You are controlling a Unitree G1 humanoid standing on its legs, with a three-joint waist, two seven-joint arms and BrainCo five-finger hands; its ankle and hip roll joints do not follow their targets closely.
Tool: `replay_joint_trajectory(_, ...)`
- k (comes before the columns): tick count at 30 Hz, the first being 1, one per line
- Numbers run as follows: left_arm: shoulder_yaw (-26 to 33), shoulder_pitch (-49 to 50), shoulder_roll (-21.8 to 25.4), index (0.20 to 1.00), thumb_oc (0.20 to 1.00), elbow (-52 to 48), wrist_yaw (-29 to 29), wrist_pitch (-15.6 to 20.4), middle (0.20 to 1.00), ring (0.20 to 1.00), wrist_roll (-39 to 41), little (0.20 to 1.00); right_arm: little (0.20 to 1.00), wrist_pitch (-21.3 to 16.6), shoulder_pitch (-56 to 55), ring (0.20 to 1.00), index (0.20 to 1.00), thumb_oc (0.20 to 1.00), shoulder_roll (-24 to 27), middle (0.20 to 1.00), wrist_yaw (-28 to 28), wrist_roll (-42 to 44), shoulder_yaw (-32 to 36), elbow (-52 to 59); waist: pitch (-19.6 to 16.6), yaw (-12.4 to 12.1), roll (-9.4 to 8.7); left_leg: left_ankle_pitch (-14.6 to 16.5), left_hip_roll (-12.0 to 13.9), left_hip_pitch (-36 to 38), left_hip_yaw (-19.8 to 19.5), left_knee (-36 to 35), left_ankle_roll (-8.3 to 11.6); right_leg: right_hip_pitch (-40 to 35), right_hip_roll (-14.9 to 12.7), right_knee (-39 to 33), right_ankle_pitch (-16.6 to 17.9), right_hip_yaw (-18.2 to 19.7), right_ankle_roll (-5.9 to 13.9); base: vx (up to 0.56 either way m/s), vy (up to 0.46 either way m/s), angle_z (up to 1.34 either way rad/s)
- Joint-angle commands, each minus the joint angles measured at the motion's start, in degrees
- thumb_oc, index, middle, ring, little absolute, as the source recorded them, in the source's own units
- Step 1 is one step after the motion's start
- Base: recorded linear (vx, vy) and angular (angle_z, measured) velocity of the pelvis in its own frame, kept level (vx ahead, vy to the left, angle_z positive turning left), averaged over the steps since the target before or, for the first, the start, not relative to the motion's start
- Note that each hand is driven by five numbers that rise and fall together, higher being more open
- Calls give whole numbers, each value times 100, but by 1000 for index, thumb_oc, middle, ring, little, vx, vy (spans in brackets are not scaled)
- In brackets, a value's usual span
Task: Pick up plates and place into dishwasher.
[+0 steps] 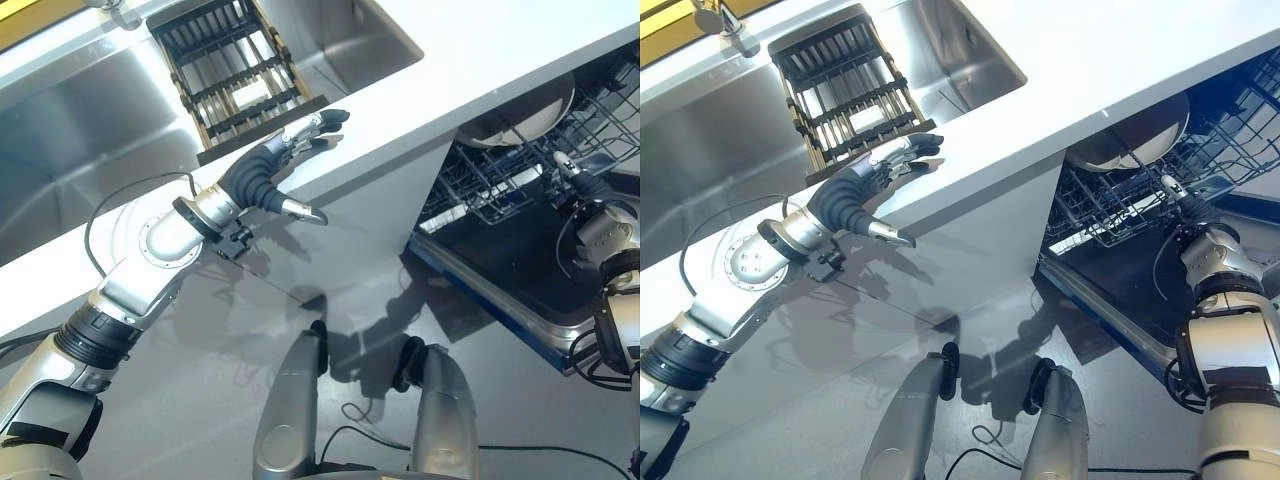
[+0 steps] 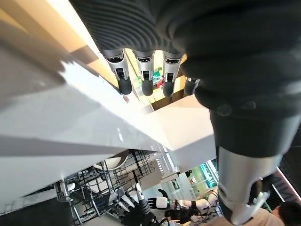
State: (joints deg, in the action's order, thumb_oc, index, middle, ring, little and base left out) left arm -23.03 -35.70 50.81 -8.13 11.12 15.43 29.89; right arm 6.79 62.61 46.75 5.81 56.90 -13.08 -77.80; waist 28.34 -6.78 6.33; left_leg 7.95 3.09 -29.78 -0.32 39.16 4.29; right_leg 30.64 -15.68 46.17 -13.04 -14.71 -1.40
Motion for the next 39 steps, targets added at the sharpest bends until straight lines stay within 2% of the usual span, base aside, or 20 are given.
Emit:
replay_joint_trajectory(1,528,11,99,1000,1000,-221,-69,295,1000,1000,358,1000,1000,-335,1124,1000,1000,1000,-123,1000,371,238,-192,550,-160,-232,62,299,-232,-107,300,161,-733,-53,108,98,130,298,56,22,-18,5)
replay_joint_trajectory(9,547,-29,237,1000,1000,-277,25,487,1000,1000,515,1000,1000,-370,1186,1000,1000,1000,-25,1000,331,526,-166,568,-200,-287,46,274,-282,-270,263,167,-743,92,96,139,125,268,62,0,-19,8)
replay_joint_trajectory(10,539,-47,232,1000,1000,-281,54,506,1000,1000,529,1000,1000,-384,1161,1000,1000,1000,-32,1000,355,527,-152,558,-225,-282,35,431,-302,-240,217,229,-717,72,118,200,-4,334,124,-40,3,4)
replay_joint_trajectory(11,534,-54,223,1000,1000,-282,97,528,1000,1000,533,1000,1000,-397,1140,1000,1000,1000,-28,1000,380,540,-142,562,-212,-279,32,298,-281,-287,270,197,-749,115,92,149,127,271,65,-43,22,3)
replay_joint_trajectory(13,527,-54,204,1000,1000,-277,177,580,1000,1000,478,1000,1000,-403,1027,1000,1000,1000,-29,1000,533,522,-121,561,-239,-256,5,319,-260,-266,284,209,-751,104,96,124,144,280,67,-77,48,2)
replay_joint_trajectory(16,496,-38,153,1000,1000,-289,266,620,1000,1000,453,1000,1000,-462,715,1000,1000,1000,-32,1000,611,148,-95,578,-304,-204,-77,379,-205,-148,352,204,-739,-24,107,-7,180,282,76,-34,60,-1)
replay_joint_trajectory(22,448,2,60,1000,1000,-350,226,622,1000,1000,318,1000,1000,-829,-127,1000,1000,1000,103,1000,145,-544,54,659,-419,-17,-264,491,-37,335,559,101,-725,-491,153,-375,295,313,102,-10,94,-5)
replay_joint_trajectory(25,467,131,-48,1000,1000,-351,128,627,1000,1000,106,1000,1000,-1048,-914,1000,1000,1000,53,1000,-393,-1131,369,911,-486,155,-369,572,82,688,702,21,-705,-859,214,-658,371,363,132,17,120,-12)
replay_joint_trajectory(28,438,272,-172,1000,1000,-412,-11,544,1000,1000,-129,1000,1000,-1307,-1761,1000,1000,1000,-18,1000,-1112,-1831,614,1371,-554,335,-467,628,152,1043,831,-98,-710,-1224,277,-963,451,428,163,38,101,-12)
replay_joint_trajectory(29,441,371,-221,1000,1000,-446,-30,525,1000,1000,-213,1000,1000,-1391,-2114,1000,1000,1000,-55,1000,-1504,-2099,716,1662,-589,398,-503,626,166,1172,879,-169,-703,-1370,308,-1110,496,448,189,47,82,-13)
replay_joint_trajectory(34,537,852,-390,1000,1000,-588,-94,586,1000,1000,-462,1000,1000,-1344,-3530,1000,1000,1000,-239,1000,-3019,-3336,1085,3215,-688,675,-624,555,202,1719,1082,-621,-672,-1877,381,-1765,746,568,342,15,57,-15)
replay_joint_trajectory(36,625,993,-451,1000,1000,-595,-41,630,1000,1000,-498,1000,1000,-1351,-3887,1000,1000,1000,-314,1000,-3319,-3513,1263,3517,-723,765,-639,541,213,1851,1155,-740,-662,-1983,408,-1928,798,604,377,0,34,-24)
replay_joint_trajectory(39,761,1182,-566,1000,1000,-574,55,702,1000,1000,-555,1000,1000,-1407,-4323,1000,1000,1000,-502,1000,-3336,-3383,1592,3572,-778,873,-651,506,229,1962,1263,-874,-656,-2074,466,-2134,865,671,396,-15,34,-20)
